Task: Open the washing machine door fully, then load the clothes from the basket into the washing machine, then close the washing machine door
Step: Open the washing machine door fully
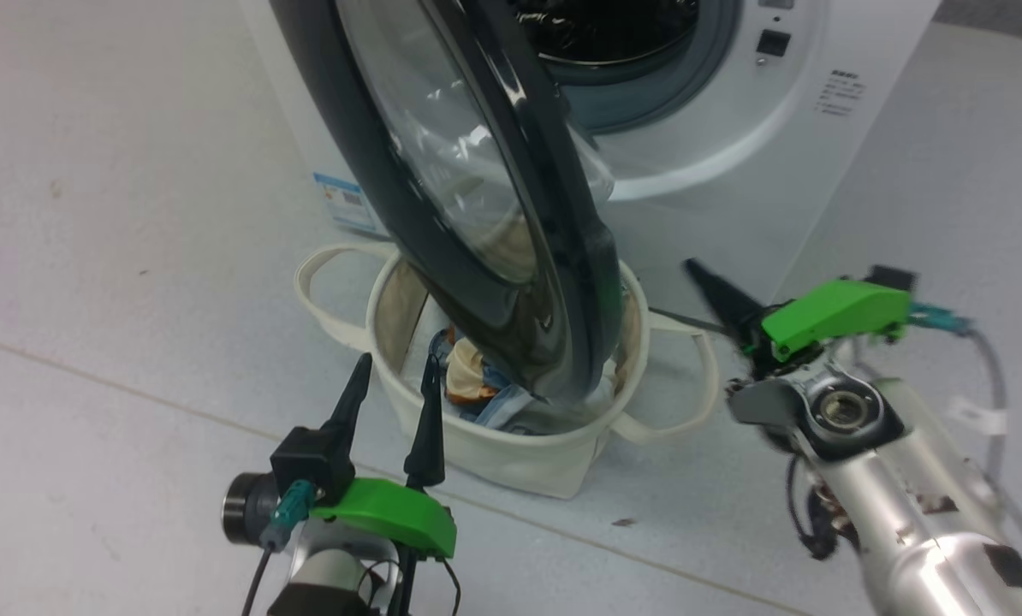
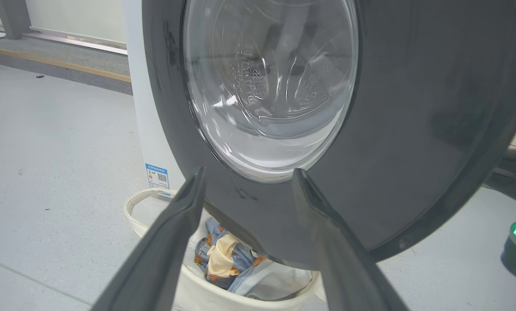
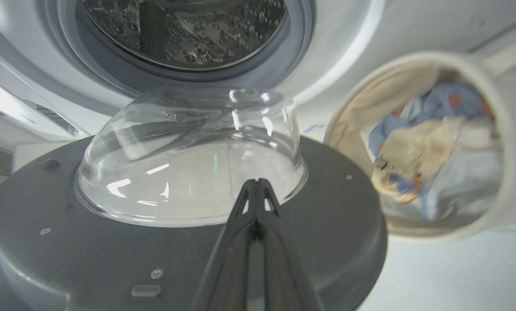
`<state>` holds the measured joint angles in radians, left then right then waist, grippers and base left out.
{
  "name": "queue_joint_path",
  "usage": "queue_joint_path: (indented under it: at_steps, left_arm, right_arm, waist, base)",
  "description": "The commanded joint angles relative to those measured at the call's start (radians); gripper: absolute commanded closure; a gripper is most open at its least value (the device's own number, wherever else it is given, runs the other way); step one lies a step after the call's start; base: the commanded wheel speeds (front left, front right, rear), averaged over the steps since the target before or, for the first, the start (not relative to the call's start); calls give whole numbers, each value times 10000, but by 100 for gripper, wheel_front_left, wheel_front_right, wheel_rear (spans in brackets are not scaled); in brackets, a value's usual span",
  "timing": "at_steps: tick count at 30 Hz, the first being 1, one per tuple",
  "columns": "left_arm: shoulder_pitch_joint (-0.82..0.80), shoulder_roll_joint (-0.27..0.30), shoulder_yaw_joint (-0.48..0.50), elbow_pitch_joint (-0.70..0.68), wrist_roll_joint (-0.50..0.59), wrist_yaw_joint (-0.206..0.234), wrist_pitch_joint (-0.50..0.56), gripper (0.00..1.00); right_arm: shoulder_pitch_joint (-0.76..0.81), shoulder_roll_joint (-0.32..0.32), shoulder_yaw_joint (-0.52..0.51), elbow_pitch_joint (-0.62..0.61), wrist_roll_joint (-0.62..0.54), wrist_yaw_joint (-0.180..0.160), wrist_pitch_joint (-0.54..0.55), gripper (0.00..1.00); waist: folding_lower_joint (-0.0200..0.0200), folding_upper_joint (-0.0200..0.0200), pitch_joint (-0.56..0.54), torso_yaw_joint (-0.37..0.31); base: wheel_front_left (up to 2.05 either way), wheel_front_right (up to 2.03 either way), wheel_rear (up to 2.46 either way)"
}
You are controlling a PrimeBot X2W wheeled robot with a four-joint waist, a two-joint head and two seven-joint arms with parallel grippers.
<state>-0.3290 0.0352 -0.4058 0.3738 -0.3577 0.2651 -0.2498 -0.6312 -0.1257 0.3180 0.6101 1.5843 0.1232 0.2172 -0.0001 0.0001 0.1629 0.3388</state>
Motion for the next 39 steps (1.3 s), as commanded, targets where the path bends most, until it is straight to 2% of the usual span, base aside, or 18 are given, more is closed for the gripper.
queue_joint_path:
  at_steps: [1,5,7,11,15,16,17,18,20,28,39]
  left_arm:
    - [-141,150,321,-245,103,-35,-120,0]
    - [-17,150,389,-193,193,-72,-120,0]
    - [32,150,458,-218,228,-76,-120,0]
    - [114,150,571,-283,356,-175,-120,0]
    - [115,150,694,-292,453,-318,-120,0]
    - [117,150,741,-301,473,-312,-120,0]
    - [123,150,793,-312,494,-300,-120,0]
    - [129,150,847,-323,507,-288,-120,0]
    - [146,150,942,-354,535,-266,-120,0]
    - [175,150,1127,-458,602,-295,-120,0]
    - [71,150,1111,-997,607,-262,-120,0]
  right_arm:
    - [122,-172,256,-558,-743,75,-645,100]
    - [626,-866,1380,-1144,-3326,75,-3381,100]
    - [832,-1132,1921,-1255,-4217,75,-4315,100]
    - [1243,-1465,2129,-1565,-5389,75,-4767,100]
    - [1913,-1477,1303,-2447,-7313,75,-4784,100]
    - [2150,-1429,1088,-2671,-7765,75,-4785,95]
    - [2384,-1382,911,-2883,-8238,75,-4785,68]
    - [2612,-1330,752,-3075,-8712,75,-4786,0]
    - [3123,-1059,356,-3213,-9226,75,-4787,0]
    - [3810,228,-1132,-2835,-9148,75,-4788,0]
    - [3664,703,-2269,-2570,-9822,75,-4788,0]
  waist:
    - [1,-1,-242,-212]
    - [1,-1,-582,-523]
    - [1,-1,-674,-691]
    - [1,-1,-731,-1040]
    - [1,-1,-631,-1365]
    - [1,-1,-612,-1435]
    - [1,-1,-596,-1505]
    - [1,-1,-576,-1572]
    - [1,-1,-556,-1700]
    - [1,-1,-447,-1949]
    - [1,-1,-403,-1817]
  base:
    - [0,0,0]
    - [0,0,0]
    - [0,0,0]
    - [0,0,0]
    - [0,0,0]
    - [0,0,0]
    - [0,0,0]
    - [0,0,0]
    - [0,0,0]
    - [0,0,0]
    - [0,0,0]
